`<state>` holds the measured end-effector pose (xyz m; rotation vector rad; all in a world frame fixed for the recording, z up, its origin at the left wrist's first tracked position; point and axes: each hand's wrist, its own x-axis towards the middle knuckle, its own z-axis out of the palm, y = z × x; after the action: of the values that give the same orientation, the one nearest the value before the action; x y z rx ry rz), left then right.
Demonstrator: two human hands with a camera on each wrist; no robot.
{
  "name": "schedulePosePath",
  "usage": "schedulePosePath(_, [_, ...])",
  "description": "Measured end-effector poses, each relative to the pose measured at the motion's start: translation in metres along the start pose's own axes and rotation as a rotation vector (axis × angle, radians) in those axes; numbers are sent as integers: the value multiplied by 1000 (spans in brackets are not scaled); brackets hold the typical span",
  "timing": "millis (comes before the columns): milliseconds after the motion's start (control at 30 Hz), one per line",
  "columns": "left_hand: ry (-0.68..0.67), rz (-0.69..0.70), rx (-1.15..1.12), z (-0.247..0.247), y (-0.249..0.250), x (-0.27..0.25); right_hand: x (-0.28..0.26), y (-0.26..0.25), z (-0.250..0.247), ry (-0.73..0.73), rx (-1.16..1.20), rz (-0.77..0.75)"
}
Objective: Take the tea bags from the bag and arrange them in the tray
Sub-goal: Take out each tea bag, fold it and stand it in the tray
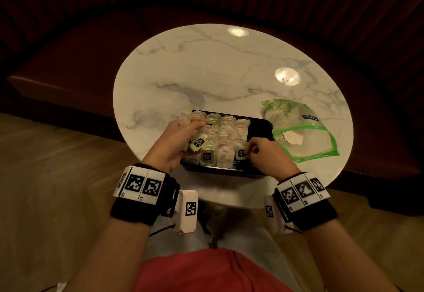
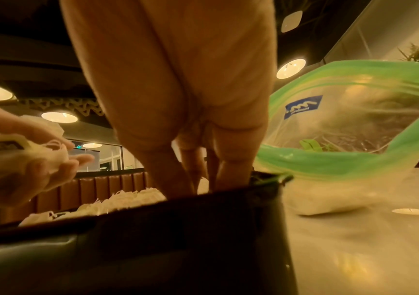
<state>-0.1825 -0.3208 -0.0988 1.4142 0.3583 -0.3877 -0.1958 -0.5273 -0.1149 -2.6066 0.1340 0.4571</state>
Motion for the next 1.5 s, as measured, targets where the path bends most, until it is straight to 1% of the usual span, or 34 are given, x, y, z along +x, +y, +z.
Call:
schedulePosePath(100, [-10, -12, -11, 3, 1, -2, 2, -1, 6, -71, -27, -5])
schedulePosePath(200, [-15, -37, -42, 6, 2, -3, 1, -1, 8, -43, -14, -22])
schedulePosePath(300, [-41, -37, -57, 8, 3, -4, -3, -5, 4, 47, 15, -92])
schedulePosePath(400, [-62, -29, -65, 11, 1, -4, -11, -16, -6, 189, 170, -219])
schedulePosePath(467, [-65, -20, -83, 13, 1, -5, -16, -26, -11, 244, 269, -264])
schedulePosePath(533, [-67, -6, -101, 16, -1, -5, -20, -36, -12, 229, 317, -260])
schedulePosePath(633, [-88, 20, -104, 17, -2, -7, -20, -44, -10, 143, 346, -233])
schedulePosePath(733, [-111, 43, -105, 18, -1, -10, -16, -47, -7, 137, 366, -261])
schedulePosePath(833, [-132, 64, -49, 19, 0, -12, -13, -46, -7, 152, 398, -275])
schedulePosePath(900, [-167, 103, 48, 20, 0, -14, -11, -43, -8, 178, 419, -264])
schedulePosePath(1000, [-223, 220, 224, 19, -1, -17, -9, -39, -14, 227, 462, -251])
schedulePosePath(1100, [-213, 331, 361, 19, 1, -18, -11, -38, -20, 251, 522, -272])
schedulePosePath(1200, [-181, 344, 288, 24, 3, -21, -14, -39, -24, 262, 582, -279])
schedulePosePath(1267, [-149, 332, 189, 27, 3, -22, -18, -40, -26, 277, 685, -255])
schedulePosePath(1367, [-112, 310, 112, 29, 2, -20, -26, -38, -26, 298, 852, -241])
schedulePosePath(1433, [-105, 321, 95, 28, 3, -21, -30, -36, -23, 313, 876, -263])
schedulePosePath(1500, [-99, 342, 98, 29, 5, -23, -32, -35, -21, 339, 851, -286])
